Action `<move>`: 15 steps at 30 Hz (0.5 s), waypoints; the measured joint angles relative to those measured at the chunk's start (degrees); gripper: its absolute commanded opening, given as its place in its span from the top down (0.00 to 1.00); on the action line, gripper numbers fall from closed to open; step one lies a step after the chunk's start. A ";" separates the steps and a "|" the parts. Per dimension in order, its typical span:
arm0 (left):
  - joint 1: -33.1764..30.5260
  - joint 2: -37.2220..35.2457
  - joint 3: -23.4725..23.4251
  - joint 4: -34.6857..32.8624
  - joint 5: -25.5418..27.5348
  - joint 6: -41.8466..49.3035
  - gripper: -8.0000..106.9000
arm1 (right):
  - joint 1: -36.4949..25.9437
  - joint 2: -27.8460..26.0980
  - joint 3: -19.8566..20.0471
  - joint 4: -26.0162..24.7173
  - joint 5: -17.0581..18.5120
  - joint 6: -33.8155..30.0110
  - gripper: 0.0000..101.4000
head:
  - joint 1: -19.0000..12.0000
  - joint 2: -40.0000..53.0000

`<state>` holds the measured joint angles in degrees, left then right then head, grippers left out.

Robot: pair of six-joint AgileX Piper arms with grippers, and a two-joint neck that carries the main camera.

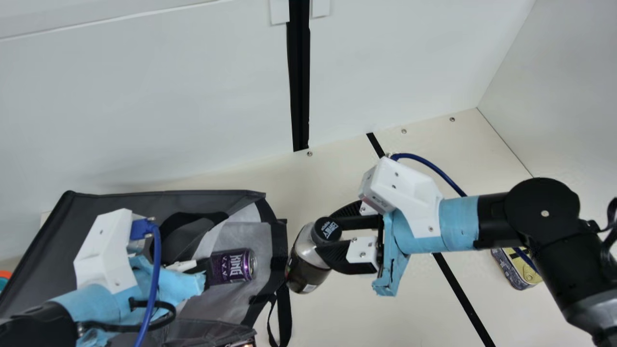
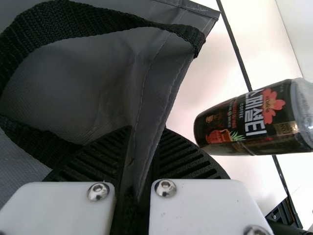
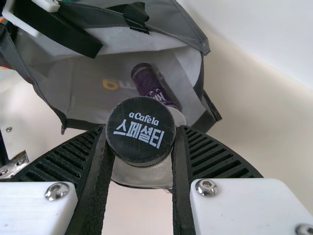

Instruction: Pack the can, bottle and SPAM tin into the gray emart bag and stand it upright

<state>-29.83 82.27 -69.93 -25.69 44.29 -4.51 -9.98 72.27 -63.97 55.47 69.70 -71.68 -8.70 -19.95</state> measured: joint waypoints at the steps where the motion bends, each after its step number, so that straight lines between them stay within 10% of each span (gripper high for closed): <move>1: 0.00 0.00 0.00 0.00 0.00 0.00 1.00 | 0.20 0.42 0.00 0.51 0.00 -0.54 1.00 | 0.00 0.00; 15: 0.00 0.00 0.00 0.00 0.00 0.00 1.00 | 2.93 6.27 -1.77 4.57 0.00 -3.49 1.00 | 0.00 0.00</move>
<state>-29.83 82.27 -69.93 -25.69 44.29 -4.51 -7.05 78.54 -65.75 60.04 69.70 -75.18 -8.70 -19.95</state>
